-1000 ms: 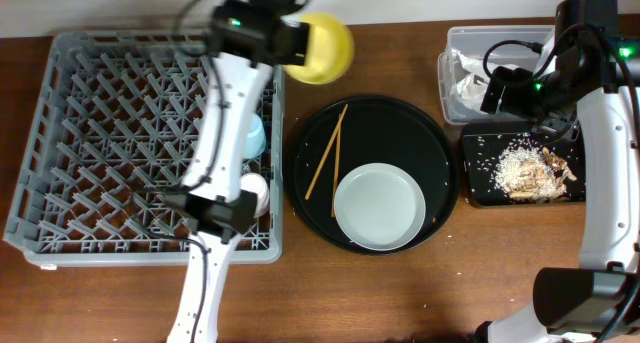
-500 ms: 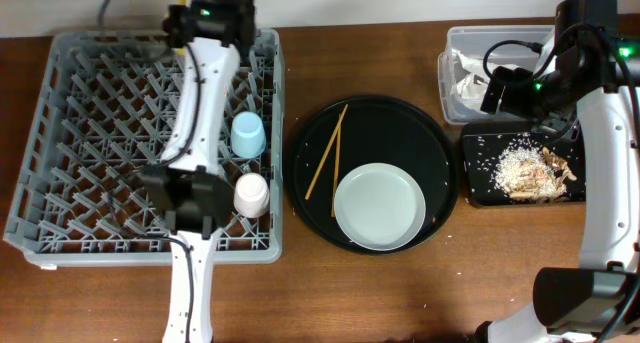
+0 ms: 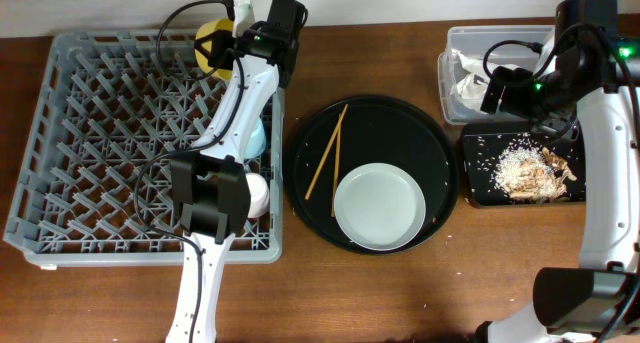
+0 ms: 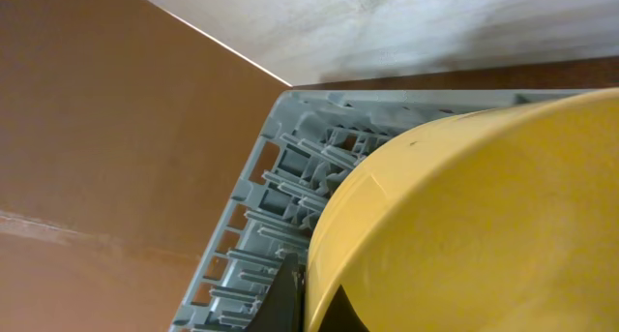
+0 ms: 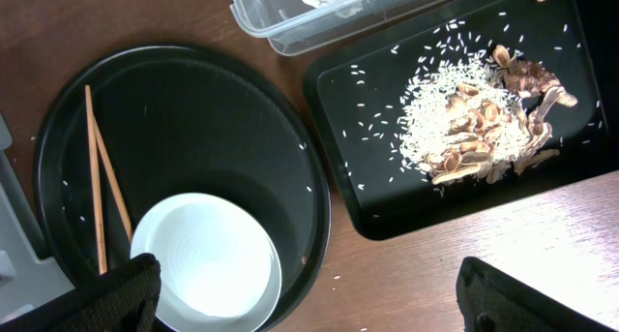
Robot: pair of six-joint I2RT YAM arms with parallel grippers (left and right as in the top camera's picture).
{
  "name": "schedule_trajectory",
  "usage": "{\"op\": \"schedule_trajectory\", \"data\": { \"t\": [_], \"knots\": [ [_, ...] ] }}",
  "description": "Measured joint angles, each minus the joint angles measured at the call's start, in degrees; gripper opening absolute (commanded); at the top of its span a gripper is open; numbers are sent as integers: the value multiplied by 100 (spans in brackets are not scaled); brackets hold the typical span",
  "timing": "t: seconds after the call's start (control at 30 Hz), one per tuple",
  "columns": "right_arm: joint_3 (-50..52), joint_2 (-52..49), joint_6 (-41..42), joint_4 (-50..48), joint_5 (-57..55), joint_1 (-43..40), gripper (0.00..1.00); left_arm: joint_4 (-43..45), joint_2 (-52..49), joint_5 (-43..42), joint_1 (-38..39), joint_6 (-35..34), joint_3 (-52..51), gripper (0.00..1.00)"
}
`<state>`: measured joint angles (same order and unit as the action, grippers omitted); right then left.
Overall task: Sort waste into correct bins and load items into the dishwasher rack
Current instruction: 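Carry the yellow bowl to the rack's back edge and set it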
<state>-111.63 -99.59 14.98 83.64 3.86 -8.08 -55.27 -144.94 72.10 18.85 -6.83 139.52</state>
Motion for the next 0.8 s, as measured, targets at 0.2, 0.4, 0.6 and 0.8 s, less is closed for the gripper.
{"op": "schedule_trajectory", "data": {
  "t": [0.2, 0.4, 0.6, 0.8],
  "knots": [
    [0, 0, 0, 0, 0, 0, 99, -483, 0, 44, 258, 0, -35, 0],
    [0, 0, 0, 0, 0, 0, 99, -717, 2, 0, 385, -4, -35, 0],
    [0, 0, 0, 0, 0, 0, 98, -514, 7, 396, 308, -26, -37, 0],
    [0, 0, 0, 0, 0, 0, 98, -96, 7, 444, 293, -70, -48, 0]
  ]
}}
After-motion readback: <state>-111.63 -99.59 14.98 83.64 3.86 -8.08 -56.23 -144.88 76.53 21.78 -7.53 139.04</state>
